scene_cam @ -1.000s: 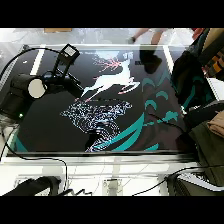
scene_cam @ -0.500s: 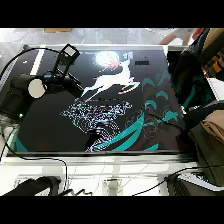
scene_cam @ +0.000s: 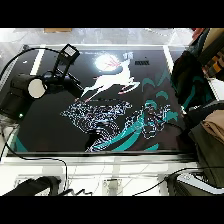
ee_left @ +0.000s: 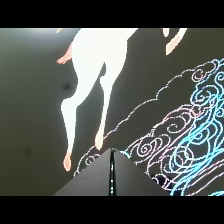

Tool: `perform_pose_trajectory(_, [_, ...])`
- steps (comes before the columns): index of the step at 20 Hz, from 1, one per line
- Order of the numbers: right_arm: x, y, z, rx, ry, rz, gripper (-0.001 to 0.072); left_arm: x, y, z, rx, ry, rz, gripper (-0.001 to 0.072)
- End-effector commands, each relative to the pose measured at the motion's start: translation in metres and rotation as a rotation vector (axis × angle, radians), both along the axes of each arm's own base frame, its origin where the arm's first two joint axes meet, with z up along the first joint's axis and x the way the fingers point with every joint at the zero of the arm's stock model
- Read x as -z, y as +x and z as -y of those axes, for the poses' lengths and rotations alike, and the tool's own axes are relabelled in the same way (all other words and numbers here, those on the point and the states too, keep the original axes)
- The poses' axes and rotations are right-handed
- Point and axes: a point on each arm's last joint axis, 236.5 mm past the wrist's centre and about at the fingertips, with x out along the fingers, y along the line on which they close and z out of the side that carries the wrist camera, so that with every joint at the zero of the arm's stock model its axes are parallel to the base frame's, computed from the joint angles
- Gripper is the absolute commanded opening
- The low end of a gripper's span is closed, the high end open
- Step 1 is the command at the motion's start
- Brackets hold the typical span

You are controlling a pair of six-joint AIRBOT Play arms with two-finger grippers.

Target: Fold the clothes and pants, and hang the long-sleeved shirts on hangers.

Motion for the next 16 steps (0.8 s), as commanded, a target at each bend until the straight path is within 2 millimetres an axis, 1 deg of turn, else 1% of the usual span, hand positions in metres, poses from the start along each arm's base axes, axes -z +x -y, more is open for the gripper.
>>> perform_pose_trajectory(1, [-0.001,0.063,-0.064,-0.306,-0.019,0.0,0.0025,0.0,0.0,0.0,0.0,0.0,0.0,0.0014])
perform_pose_trajectory(3, [0.0,0.093,-0.112,-0.492,-0.052,-0.024,0.0025,0.0,0.0,0.0,0.0,0.0,0.0,0.0014])
perform_pose_trajectory(4, [0.001,0.104,-0.132,-0.572,-0.081,-0.043,0.0025,0.0,0.0,0.0,0.0,0.0,0.0,0.0014])
perform_pose_trajectory(6, [0.0,0.123,-0.168,-0.7,-0.155,-0.066,0.0025,0.0,0.0,0.0,0.0,0.0,0.0,0.0014])
perform_pose_trajectory(7, [-0.002,0.132,-0.183,-0.748,-0.202,-0.071,0.0025,0.0,0.0,0.0,0.0,0.0,0.001,0.0014])
perform_pose_trajectory(9, [-0.007,0.147,-0.208,-0.824,-0.284,-0.063,0.0024,0.0,0.0,0.0,0.0,0.0,0.0,0.0014])
perform_pose_trajectory(11, [-0.012,0.159,-0.232,-0.872,-0.322,-0.027,0.0025,0.0,0.0,0.0,0.0,0.0,0.0,0.0014])
perform_pose_trajectory(13, [-0.014,0.165,-0.254,-0.927,-0.328,0.002,0.0025,0.0,0.0,0.0,0.0,0.0,0.0,0.0014])
perform_pose_trajectory(14, [-0.014,0.166,-0.262,-0.947,-0.329,0.005,0.0025,0.0,0.0,0.0,0.0,0.0,0.0,0.0014])
perform_pose_trajectory(16, [-0.014,0.166,-0.271,-0.971,-0.328,0.01,0.0025,0.0,0.0,0.0,0.0,0.0,0.0,0.0014])
